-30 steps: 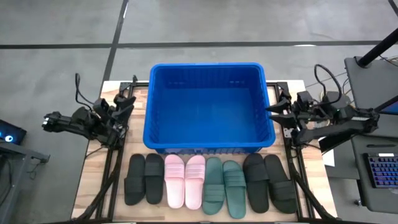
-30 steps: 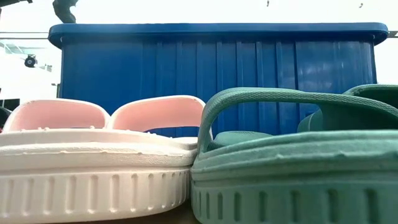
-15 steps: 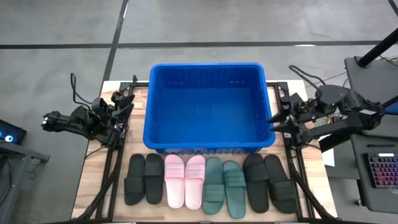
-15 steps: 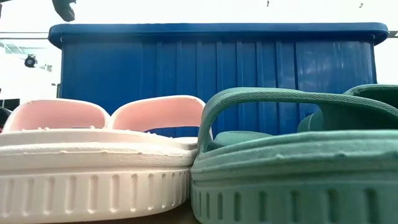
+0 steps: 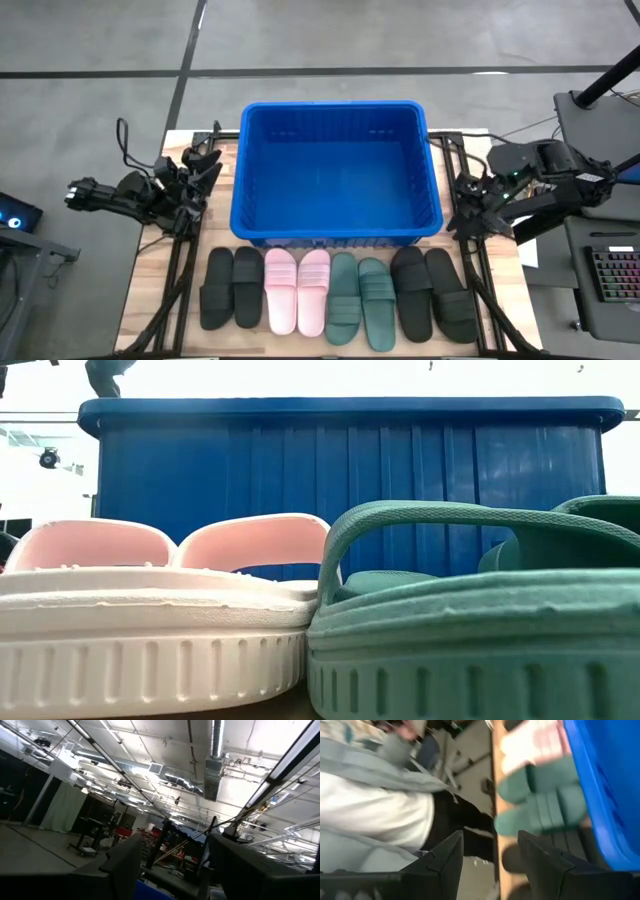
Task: Pick and place slides into bin
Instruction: Put the black slide into the bin
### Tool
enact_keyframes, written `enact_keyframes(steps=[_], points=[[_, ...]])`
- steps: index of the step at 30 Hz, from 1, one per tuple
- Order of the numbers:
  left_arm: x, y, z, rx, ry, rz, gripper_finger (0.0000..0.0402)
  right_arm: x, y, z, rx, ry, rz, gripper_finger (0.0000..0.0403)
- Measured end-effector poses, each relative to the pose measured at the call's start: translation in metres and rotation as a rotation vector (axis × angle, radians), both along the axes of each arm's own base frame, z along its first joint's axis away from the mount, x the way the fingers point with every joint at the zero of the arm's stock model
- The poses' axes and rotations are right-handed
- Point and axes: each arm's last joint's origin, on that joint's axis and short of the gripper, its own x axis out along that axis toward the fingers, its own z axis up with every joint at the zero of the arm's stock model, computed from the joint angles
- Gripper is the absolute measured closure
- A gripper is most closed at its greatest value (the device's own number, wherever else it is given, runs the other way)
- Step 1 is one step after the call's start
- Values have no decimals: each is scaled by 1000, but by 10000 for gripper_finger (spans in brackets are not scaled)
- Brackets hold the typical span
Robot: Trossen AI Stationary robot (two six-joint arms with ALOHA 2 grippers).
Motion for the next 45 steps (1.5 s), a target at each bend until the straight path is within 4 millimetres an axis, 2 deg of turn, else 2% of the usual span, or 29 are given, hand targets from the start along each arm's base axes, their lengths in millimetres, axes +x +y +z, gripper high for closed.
enact_keyframes(steps=[10,17,24,30,37,45], points=[[7,2,-5,-86,44,115,185,-8,0,-11,-54,93,72,221],[9,2,-7,-103,62,152,185,-1,4,-23,-68,196,139,205],[7,3,-6,-106,54,153,185,0,18,-50,-97,308,287,202],[7,3,-6,-106,53,152,185,-3,26,-79,-95,446,301,202],[8,2,-6,-98,55,142,185,13,40,-103,-68,393,329,202],[5,3,-5,-101,43,140,185,18,58,-111,-177,378,370,202]])
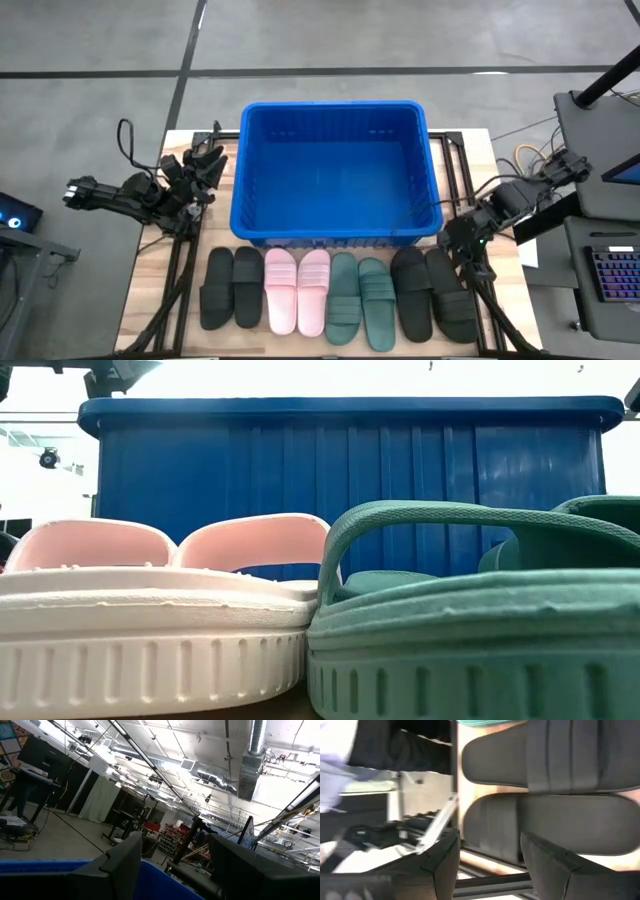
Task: Pick and place slides into bin
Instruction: Put the black slide into the bin
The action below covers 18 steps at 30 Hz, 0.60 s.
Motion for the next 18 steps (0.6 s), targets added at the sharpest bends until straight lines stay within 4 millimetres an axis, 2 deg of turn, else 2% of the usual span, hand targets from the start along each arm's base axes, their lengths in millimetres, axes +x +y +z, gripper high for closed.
enact_keyframes(steps=[4,11,18], points=[[0,0,0,0,1,0,185,-1,13,-9,-55,19,47,202],[0,0,-1,1,3,-1,185,-2,42,-35,19,17,58,202],[0,0,-1,1,4,-1,185,-13,44,-69,-77,129,-15,202]])
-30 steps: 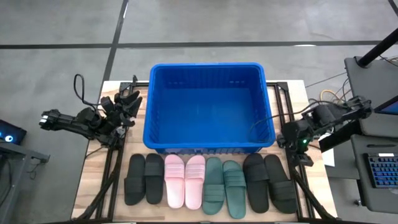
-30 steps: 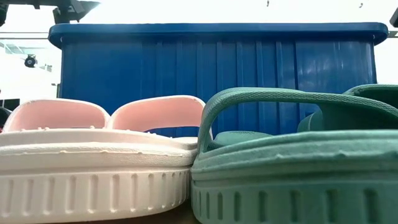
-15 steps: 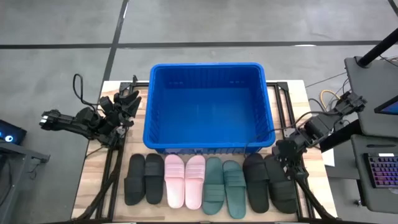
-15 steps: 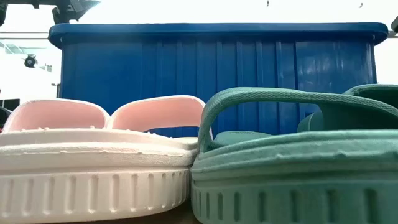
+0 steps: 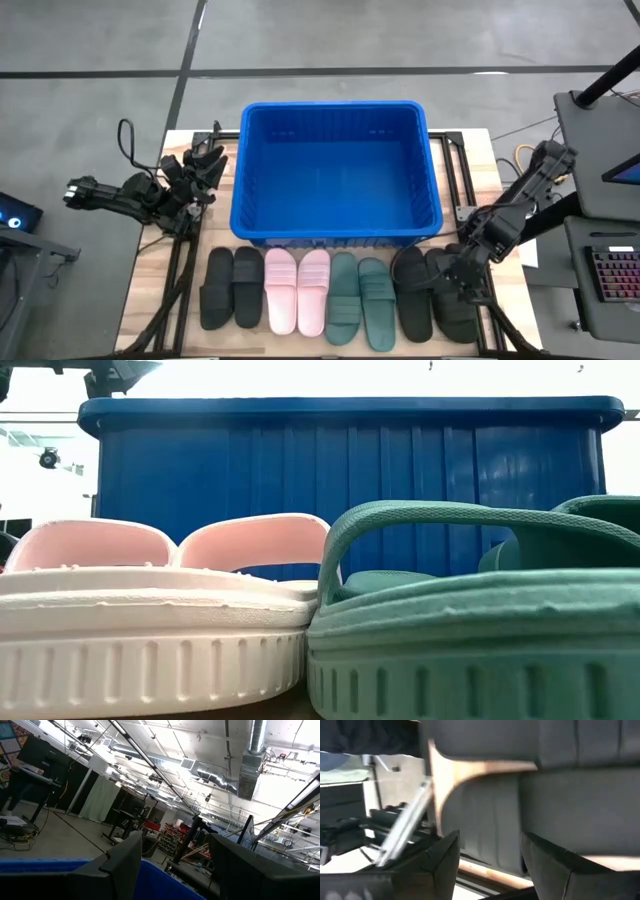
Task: Pick and place slides into bin
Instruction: Put the black slide into the bin
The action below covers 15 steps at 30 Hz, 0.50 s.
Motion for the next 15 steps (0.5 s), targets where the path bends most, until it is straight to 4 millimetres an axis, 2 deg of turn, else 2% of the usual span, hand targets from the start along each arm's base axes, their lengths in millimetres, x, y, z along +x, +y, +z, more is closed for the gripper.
enact_keyframes(steps=[15], points=[[0,0,0,0,0,0,185,-3,1,-36,13,19,-27,202]])
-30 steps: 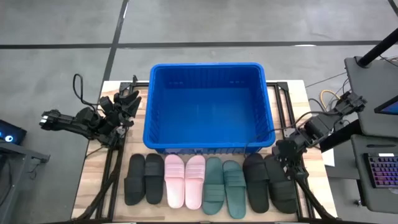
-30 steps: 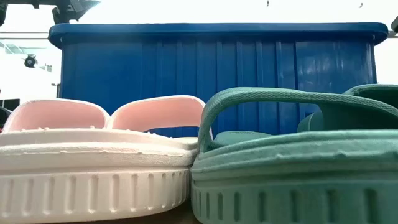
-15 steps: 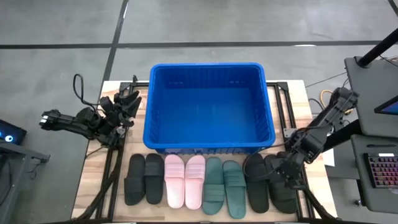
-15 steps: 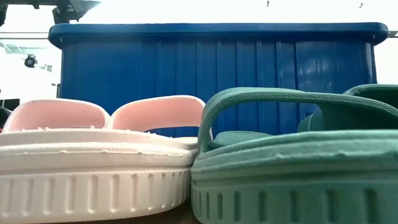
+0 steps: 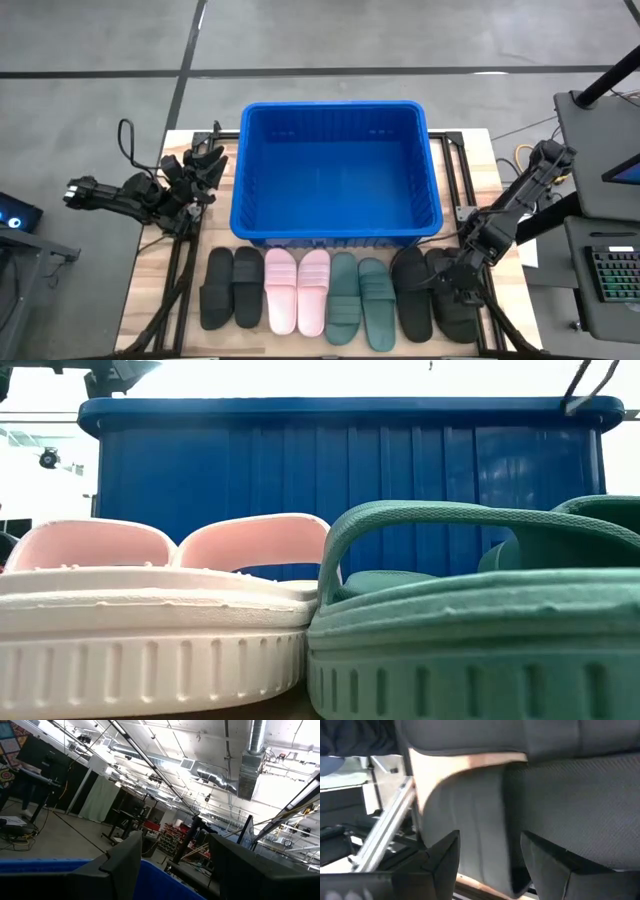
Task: Pick and place slides into bin
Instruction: Put the black slide into the bin
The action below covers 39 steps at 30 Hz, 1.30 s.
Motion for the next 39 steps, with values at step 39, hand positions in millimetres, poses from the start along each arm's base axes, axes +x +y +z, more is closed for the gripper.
enact_keyframes(steps=[39], points=[[0,0,-3,1,6,1,185,0,3,-8,72,-22,28,356]])
